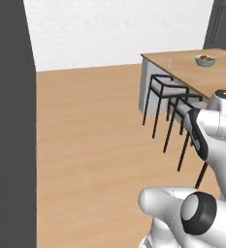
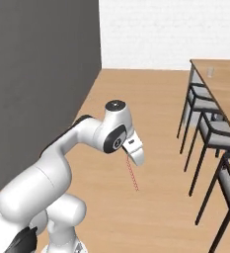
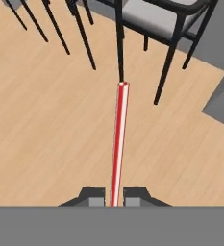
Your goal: Take a straw from the drawer in front and place it inside the glass cup on the dining counter.
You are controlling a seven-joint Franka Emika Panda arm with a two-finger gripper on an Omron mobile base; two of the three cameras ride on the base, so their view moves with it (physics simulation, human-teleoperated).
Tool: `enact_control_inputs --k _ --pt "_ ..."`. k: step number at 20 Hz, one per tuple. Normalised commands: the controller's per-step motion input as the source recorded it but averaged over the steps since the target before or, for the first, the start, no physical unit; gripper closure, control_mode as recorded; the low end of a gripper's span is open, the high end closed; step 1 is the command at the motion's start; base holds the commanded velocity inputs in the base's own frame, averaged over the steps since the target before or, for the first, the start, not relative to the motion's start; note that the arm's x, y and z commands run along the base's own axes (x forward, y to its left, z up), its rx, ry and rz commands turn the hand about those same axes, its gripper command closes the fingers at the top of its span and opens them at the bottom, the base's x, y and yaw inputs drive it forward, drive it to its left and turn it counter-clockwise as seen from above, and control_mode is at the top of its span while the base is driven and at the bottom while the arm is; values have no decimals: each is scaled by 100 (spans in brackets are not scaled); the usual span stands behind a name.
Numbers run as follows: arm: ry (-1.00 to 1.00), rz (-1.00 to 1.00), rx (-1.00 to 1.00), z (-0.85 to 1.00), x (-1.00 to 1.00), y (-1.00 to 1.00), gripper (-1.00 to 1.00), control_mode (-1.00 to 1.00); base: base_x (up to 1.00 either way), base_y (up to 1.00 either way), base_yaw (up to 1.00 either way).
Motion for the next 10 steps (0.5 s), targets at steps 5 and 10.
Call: enact_control_inputs --k 5,10 --pt "0 0 0 0 0 0 100 100 100 73 -42" --pt "0 0 0 0 0 0 100 100 100 74 -42"
